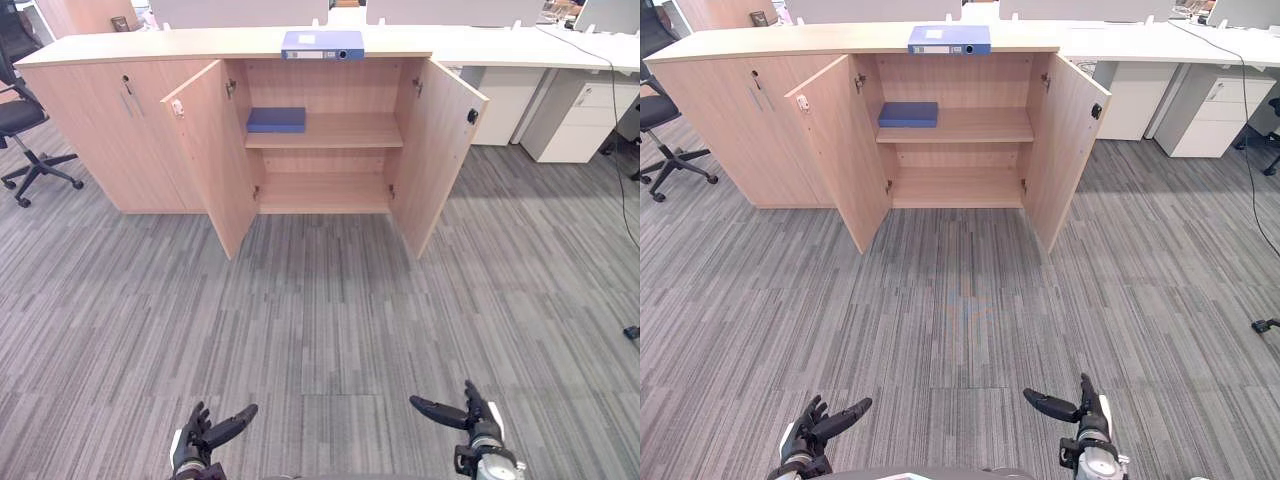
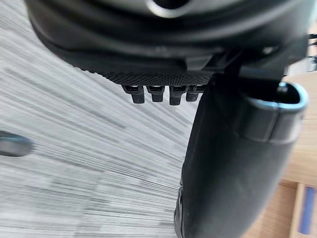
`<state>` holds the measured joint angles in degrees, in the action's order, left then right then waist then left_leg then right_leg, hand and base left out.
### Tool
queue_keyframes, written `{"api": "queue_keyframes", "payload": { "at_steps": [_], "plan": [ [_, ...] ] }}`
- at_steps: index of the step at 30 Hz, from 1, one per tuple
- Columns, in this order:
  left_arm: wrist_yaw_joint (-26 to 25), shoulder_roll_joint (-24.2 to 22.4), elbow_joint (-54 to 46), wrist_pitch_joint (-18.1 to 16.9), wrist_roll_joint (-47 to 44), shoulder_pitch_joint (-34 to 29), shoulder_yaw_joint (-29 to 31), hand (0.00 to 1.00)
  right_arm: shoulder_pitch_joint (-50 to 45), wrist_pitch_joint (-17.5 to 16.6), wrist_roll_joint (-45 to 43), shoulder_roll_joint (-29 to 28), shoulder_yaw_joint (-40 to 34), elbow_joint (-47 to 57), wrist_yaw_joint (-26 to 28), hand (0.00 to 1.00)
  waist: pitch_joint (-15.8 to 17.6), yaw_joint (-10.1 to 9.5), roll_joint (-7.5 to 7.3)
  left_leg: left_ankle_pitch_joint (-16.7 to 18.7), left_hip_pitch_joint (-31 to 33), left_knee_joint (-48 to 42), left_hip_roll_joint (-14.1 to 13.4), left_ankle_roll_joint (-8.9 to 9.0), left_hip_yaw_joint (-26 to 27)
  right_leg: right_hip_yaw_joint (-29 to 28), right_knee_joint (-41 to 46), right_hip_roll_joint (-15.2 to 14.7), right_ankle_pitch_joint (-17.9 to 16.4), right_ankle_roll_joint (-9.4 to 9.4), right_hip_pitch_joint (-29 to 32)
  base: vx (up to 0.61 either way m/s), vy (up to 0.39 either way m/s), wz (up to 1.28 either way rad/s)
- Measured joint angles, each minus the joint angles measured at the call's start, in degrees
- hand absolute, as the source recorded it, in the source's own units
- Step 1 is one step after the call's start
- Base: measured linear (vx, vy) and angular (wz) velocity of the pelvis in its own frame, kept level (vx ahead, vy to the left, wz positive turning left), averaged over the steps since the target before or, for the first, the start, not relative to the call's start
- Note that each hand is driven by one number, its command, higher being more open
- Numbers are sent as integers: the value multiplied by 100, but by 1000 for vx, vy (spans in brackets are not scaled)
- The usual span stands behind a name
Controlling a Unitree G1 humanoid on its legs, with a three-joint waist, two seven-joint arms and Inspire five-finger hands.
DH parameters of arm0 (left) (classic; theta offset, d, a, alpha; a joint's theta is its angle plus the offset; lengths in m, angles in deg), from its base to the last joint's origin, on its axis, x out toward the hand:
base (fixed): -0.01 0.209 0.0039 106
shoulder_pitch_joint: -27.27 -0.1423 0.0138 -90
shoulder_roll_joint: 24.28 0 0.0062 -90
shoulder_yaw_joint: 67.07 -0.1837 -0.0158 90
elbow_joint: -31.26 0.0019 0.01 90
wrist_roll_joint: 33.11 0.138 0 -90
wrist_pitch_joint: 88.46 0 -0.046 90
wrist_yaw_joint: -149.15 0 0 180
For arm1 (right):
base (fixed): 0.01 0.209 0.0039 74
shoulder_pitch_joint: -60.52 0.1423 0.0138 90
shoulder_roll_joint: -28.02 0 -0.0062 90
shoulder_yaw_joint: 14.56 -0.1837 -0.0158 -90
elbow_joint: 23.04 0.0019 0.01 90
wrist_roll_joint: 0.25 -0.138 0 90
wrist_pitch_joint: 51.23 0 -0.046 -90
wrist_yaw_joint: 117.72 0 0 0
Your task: Walk over to the cabinet, pick up the folder, carry it to the office cabinet, place the folder inside the office cabinet, then close the office cabinet door
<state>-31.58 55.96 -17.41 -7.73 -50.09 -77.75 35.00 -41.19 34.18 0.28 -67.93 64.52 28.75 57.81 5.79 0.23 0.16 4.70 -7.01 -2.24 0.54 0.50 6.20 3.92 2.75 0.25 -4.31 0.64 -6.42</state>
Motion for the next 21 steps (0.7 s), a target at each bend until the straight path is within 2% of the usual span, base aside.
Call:
{"api": "queue_keyframes", "payload": {
  "at_steps": [4, 7, 15, 17, 21],
  "plan": [
    [90, 15, -50, 0, 26, -10, 0, 100, -6, -2, 230, 29, 23, 54, 137, 100, 137, 20, 16, 11, -20, 5, 4, 15, 71, -35, -120, -2, 59, 26, -61, 14, -1, -7],
    [125, 60, -52, 0, 203, -83, -11, 100, -16, -1, 423, 49, 72, 55, 212, 100, 142, 78, 19, 15, -13, 13, 7, 16, 82, -46, -145, -3, 66, 25, -56, -1, -2, -1],
    [149, 189, -98, 2, 498, -142, -25, 100, 1, -1, 412, 190, 244, 58, 226, 100, 160, 71, 51, 61, 157, -27, -32, -18, 180, -118, -187, 36, 91, -11, 113, -2, -10, -5],
    [148, 188, -98, 4, 499, -169, -26, 100, 4, -1, 384, 197, 243, 58, 225, 100, 173, 67, 65, 126, 219, -98, -54, -9, 224, -171, -188, 53, 91, -11, 156, 33, -5, -14],
    [136, 182, -316, 14, 498, -171, -41, 100, 225, 0, 93, 205, 242, 63, 220, 100, 292, 46, 177, 597, 599, -828, -210, -16, 412, -358, -167, 144, 90, -8, 284, 55, 6, -24]
  ]
}}
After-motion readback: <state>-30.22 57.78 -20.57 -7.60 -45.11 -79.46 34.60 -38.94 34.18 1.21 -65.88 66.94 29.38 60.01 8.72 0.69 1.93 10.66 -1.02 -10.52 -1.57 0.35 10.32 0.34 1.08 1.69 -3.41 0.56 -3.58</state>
